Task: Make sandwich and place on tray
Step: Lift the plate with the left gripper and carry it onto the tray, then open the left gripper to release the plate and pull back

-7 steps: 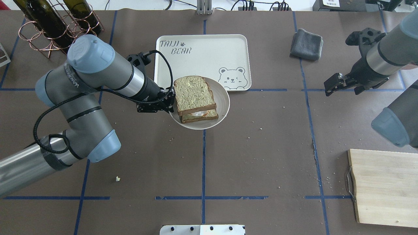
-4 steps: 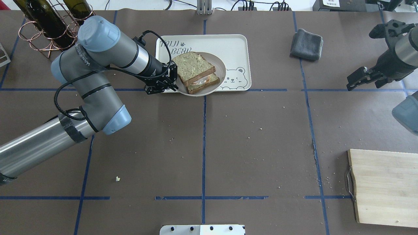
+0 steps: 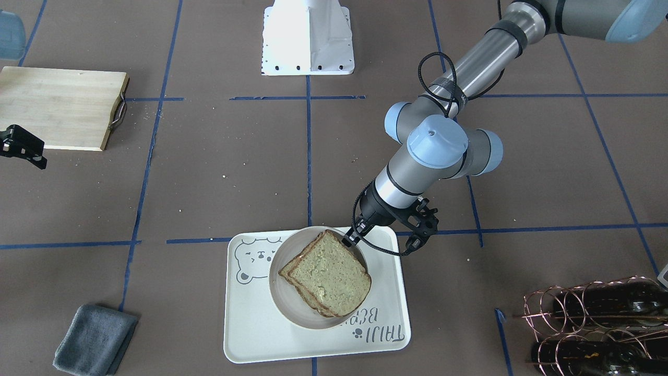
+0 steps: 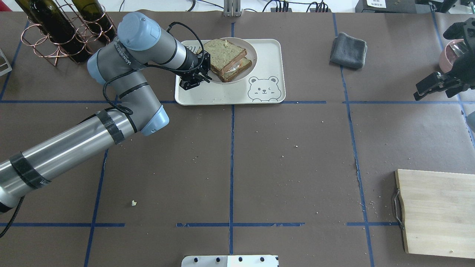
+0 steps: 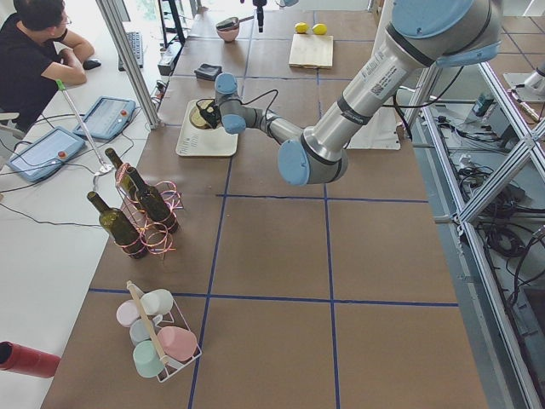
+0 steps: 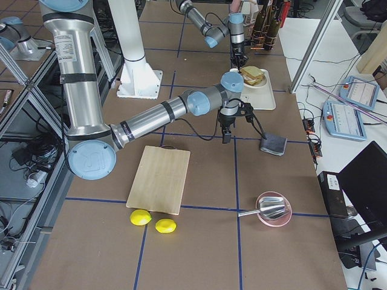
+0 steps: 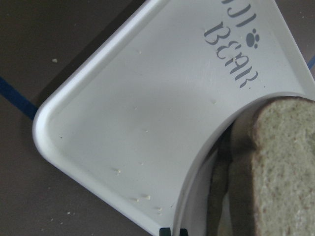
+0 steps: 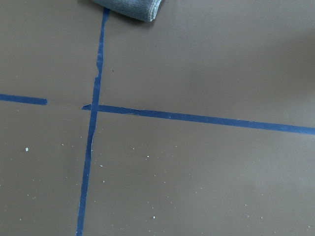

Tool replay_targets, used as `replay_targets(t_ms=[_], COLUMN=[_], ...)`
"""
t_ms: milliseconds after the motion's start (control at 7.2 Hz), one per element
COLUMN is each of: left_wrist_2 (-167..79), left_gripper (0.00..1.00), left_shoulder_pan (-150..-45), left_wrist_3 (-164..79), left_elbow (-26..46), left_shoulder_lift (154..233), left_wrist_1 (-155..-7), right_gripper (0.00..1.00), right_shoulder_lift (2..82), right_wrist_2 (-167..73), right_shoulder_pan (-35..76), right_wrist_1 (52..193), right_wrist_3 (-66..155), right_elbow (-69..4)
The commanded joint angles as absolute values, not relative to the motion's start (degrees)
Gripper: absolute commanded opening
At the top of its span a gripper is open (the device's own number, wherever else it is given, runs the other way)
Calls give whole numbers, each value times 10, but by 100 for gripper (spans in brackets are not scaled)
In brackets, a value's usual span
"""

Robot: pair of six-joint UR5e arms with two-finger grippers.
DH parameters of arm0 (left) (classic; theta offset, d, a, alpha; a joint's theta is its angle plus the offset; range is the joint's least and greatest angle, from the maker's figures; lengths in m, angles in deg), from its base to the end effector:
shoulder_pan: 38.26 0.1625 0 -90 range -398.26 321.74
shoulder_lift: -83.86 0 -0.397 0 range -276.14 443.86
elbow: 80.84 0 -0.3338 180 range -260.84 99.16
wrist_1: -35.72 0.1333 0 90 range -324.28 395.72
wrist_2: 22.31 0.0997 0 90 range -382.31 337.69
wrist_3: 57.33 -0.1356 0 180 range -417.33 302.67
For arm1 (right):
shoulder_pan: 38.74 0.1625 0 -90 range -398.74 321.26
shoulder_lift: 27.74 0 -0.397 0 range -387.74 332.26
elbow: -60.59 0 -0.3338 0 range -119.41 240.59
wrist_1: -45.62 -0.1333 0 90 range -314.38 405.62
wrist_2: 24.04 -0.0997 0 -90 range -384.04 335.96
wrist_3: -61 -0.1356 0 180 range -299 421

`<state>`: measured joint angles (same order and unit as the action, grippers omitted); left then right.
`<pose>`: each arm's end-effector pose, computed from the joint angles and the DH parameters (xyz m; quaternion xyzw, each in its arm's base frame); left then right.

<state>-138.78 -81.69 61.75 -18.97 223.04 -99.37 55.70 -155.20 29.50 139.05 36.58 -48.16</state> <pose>0.5042 -0.5777 0.2600 -0.1240 0.5510 -0.3817 0.7317 -0.1362 -0.4600 0.4718 0.0281 -0.3872 -0.0454 0.9205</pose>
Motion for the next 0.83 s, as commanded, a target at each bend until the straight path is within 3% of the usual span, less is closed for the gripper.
replay_targets(t_ms=[0, 139, 278, 417, 694], left_wrist_2=[-1359, -1336, -1335, -1335, -1334], left_gripper=[0, 0, 26, 99, 100], left_shoulder_pan=[-799, -791, -791, -791, -795], left_wrist_3=[623, 627, 627, 597, 496], left_elbow=[-228, -228, -227, -206, -60], left_shoulder_lift=[2245, 2244, 2243, 2227, 2121], left_wrist_1=[-1017, -1016, -1016, -1013, -987], right_gripper=[100, 100, 100, 100, 100], right_shoulder_lift=[565, 565, 565, 565, 559], right_wrist_2=[-1560, -1564, -1566, -1566, -1564], right_shoulder_pan=[317, 326, 328, 330, 335], right_wrist_1=[1392, 1397, 1398, 1399, 1411], right_wrist_3=[393, 393, 394, 393, 393], right_elbow=[-473, -470, -470, -470, -473])
